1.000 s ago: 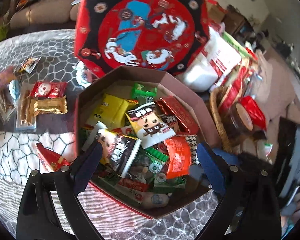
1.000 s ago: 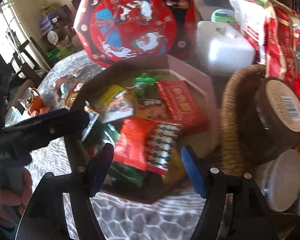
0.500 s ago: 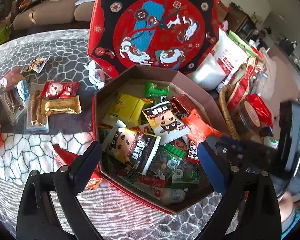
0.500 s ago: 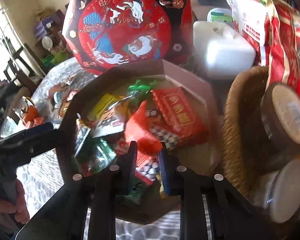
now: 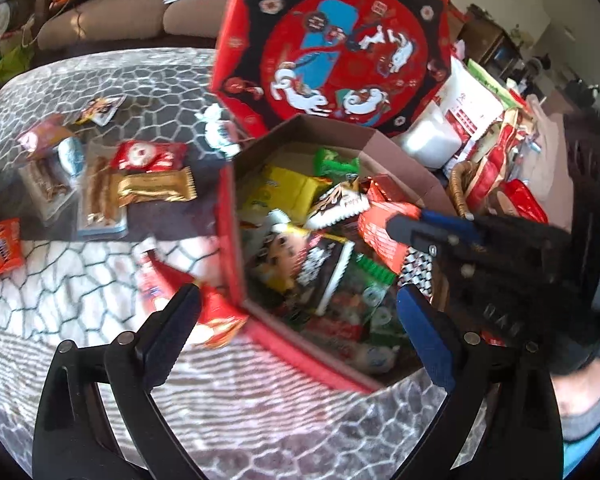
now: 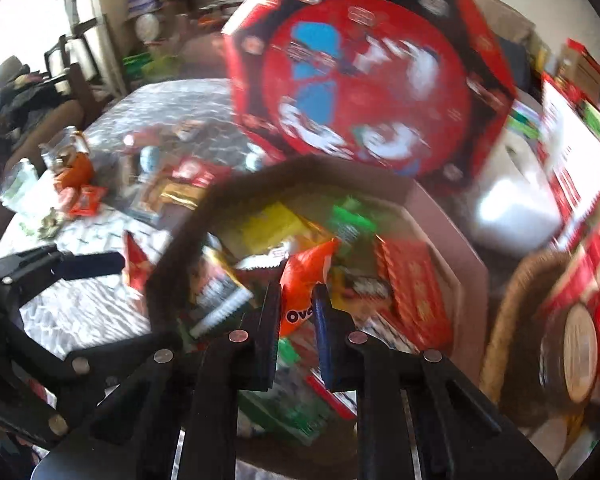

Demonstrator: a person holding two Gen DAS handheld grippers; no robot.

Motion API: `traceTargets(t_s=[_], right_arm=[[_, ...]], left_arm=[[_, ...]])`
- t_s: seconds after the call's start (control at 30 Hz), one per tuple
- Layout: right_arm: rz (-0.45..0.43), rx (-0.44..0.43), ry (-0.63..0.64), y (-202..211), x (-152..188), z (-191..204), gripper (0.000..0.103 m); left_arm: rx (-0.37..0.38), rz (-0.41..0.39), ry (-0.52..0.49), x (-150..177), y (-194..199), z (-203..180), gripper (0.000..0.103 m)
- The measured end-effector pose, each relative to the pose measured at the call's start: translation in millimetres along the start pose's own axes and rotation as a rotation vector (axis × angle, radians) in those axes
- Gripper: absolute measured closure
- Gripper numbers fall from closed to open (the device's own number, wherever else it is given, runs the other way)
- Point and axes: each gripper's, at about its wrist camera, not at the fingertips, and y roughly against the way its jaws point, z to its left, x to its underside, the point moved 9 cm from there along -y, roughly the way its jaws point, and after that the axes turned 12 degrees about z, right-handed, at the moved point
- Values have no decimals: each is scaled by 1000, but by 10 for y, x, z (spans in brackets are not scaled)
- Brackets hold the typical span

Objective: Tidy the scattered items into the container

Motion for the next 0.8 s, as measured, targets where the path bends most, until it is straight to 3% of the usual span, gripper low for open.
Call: traceTargets(t_s=[0.2, 0.37, 0.47, 0.57, 0.63, 0.7, 0.8], right_arm=[[-29, -264, -38, 119, -124, 320, 82], [-69, -300, -215, 174, -108, 4, 71], [-69, -278, -304, 145, -58, -253, 68], [-28, -360, -311, 9, -53, -204, 68], [41, -345, -255, -190, -15, -65, 68], [87, -276, -228, -404, 18, -17, 69], [96, -180, -241, -631, -24, -139, 71]], left_arm=[[-11, -24, 52, 30, 193, 341, 4], [-26, -16, 43, 12, 192, 385, 4], [-36, -14, 2, -14, 179, 262, 4], [-26, -14, -19, -34, 159, 141, 4], [-24, -12, -26, -42, 143, 100, 4], [-39, -9, -39, -55, 116, 79, 4], [-76, -1, -63, -90, 69, 83, 4]])
